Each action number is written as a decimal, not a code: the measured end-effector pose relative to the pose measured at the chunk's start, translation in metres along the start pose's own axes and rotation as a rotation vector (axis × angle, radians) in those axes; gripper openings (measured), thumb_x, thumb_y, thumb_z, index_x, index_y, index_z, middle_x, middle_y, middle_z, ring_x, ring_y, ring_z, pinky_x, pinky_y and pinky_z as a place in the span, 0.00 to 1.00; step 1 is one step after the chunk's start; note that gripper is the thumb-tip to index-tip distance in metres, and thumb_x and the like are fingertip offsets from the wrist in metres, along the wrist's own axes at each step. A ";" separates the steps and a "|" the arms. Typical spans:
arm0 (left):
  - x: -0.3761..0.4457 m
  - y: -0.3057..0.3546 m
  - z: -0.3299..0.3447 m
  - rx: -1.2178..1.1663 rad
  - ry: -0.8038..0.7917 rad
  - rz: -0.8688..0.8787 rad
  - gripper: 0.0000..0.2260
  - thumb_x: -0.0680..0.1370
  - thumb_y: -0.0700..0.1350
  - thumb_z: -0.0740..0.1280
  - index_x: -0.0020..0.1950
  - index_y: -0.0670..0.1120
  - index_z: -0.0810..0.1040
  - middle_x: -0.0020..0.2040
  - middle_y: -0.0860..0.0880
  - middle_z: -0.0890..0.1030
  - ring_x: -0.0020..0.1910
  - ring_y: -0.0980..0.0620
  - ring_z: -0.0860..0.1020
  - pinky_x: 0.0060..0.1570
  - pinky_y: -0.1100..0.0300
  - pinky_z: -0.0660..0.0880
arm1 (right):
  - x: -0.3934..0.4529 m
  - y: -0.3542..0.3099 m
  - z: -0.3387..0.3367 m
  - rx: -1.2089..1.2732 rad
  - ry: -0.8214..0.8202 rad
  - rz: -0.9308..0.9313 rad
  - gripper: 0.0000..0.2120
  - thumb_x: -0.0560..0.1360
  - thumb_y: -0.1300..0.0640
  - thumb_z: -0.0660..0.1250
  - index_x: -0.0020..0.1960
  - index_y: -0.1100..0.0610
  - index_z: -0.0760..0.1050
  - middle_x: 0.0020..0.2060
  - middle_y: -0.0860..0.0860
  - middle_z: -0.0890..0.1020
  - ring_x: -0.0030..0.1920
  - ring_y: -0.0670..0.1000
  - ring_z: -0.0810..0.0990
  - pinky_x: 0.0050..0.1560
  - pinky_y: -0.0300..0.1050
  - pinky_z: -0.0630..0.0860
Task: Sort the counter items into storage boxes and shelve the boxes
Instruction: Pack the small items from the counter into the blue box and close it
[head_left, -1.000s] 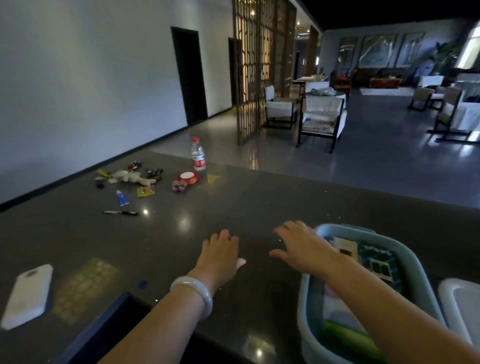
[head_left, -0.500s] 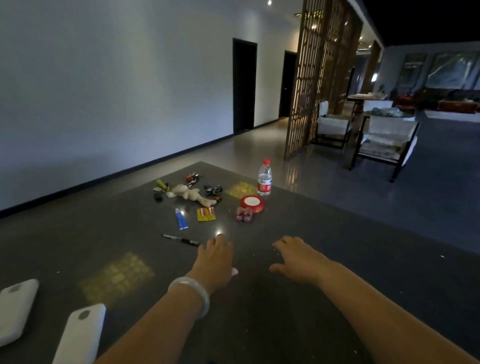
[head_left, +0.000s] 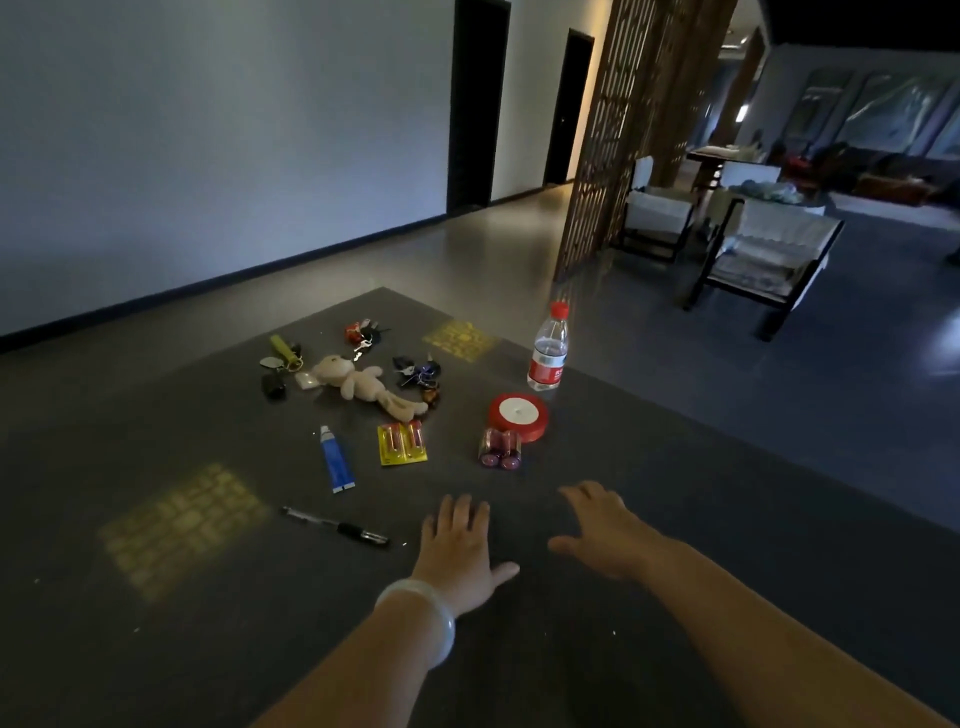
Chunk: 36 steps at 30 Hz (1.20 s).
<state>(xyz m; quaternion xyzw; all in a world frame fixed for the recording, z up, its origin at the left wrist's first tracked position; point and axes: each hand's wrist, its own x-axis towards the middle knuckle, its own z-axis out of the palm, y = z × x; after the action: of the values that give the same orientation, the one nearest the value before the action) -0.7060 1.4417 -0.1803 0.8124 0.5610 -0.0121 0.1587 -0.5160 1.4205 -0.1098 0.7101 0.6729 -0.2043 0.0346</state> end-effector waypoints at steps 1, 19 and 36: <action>0.005 0.000 0.005 0.004 0.004 -0.010 0.40 0.75 0.68 0.57 0.79 0.49 0.46 0.79 0.45 0.45 0.77 0.42 0.42 0.75 0.41 0.46 | 0.011 0.001 -0.003 -0.001 0.008 0.000 0.37 0.75 0.43 0.67 0.77 0.50 0.52 0.76 0.52 0.55 0.74 0.56 0.57 0.71 0.55 0.64; 0.033 0.000 0.044 0.048 0.261 -0.076 0.41 0.71 0.75 0.38 0.78 0.54 0.49 0.79 0.47 0.49 0.78 0.45 0.43 0.73 0.42 0.38 | 0.171 0.020 0.001 -0.158 0.158 -0.115 0.35 0.78 0.49 0.64 0.78 0.48 0.49 0.78 0.51 0.50 0.76 0.59 0.50 0.74 0.57 0.54; -0.004 0.008 0.029 -0.128 0.119 -0.060 0.36 0.77 0.67 0.57 0.79 0.53 0.51 0.79 0.48 0.48 0.78 0.46 0.42 0.75 0.46 0.42 | 0.046 0.023 0.042 0.209 0.158 0.083 0.50 0.67 0.41 0.74 0.77 0.45 0.46 0.77 0.49 0.49 0.76 0.58 0.50 0.72 0.61 0.56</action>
<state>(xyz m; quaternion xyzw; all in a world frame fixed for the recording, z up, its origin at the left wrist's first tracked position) -0.6956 1.4279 -0.2053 0.7827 0.5931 0.0672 0.1762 -0.5033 1.4475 -0.1689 0.7509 0.6187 -0.2151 -0.0844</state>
